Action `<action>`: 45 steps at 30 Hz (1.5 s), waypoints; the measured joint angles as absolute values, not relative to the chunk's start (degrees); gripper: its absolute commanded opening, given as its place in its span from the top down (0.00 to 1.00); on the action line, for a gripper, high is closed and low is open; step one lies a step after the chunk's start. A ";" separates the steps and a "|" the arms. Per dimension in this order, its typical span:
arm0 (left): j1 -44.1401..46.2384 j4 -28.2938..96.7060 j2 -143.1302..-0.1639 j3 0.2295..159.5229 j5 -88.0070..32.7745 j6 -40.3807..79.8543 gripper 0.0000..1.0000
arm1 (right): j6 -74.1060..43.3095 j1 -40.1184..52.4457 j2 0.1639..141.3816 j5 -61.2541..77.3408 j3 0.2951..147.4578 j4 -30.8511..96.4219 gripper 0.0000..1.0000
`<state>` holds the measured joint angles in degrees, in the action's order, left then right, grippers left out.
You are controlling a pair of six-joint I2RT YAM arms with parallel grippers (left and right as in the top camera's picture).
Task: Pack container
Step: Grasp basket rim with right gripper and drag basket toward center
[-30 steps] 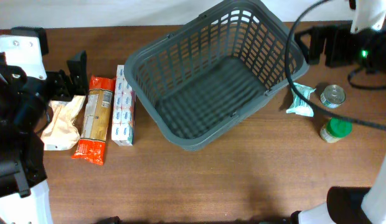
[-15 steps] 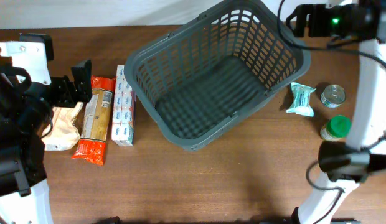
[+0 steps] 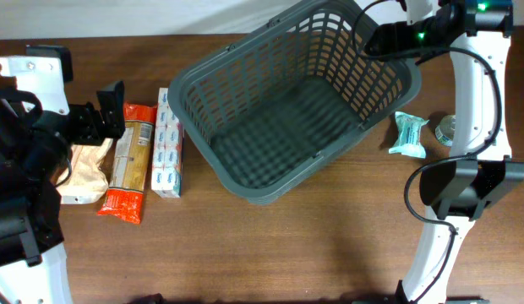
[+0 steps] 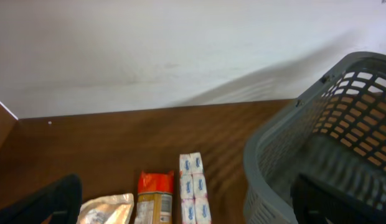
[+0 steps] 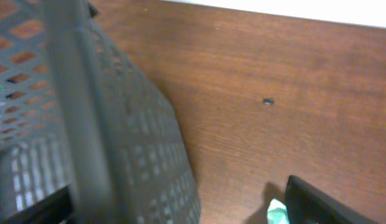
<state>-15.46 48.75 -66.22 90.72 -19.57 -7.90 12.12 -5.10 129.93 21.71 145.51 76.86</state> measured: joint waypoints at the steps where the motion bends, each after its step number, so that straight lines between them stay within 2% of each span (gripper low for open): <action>1: -15.46 48.97 -66.22 90.72 -19.59 -7.90 0.01 | 12.38 -5.04 129.93 22.22 145.51 77.03 0.21; 4: -15.46 48.93 -66.22 90.72 -19.59 -7.90 0.01 | 12.88 -4.89 129.93 22.85 145.51 77.03 0.32; 15: -15.46 48.90 -66.22 90.72 -19.59 -7.90 0.01 | 13.65 -4.82 129.93 22.46 145.73 80.07 0.47; 19: -15.46 48.90 -66.22 90.72 -19.59 -7.90 0.01 | 13.72 -4.71 129.93 22.15 146.08 81.78 0.62; 23: -15.46 48.90 -66.22 90.72 -19.59 -7.90 0.01 | 12.80 -4.45 129.91 21.91 146.36 83.13 0.70; 31: -15.46 48.90 -66.22 90.72 -19.59 -7.90 0.01 | 9.43 -4.29 129.69 18.92 146.47 85.14 0.74; 45: -15.46 48.90 -66.22 90.72 -19.62 -7.90 0.01 | 1.72 -4.36 129.36 15.44 146.54 92.84 0.74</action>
<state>-15.46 48.90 -66.22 90.72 -19.62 -7.90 1.72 -4.36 129.36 15.44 146.54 92.84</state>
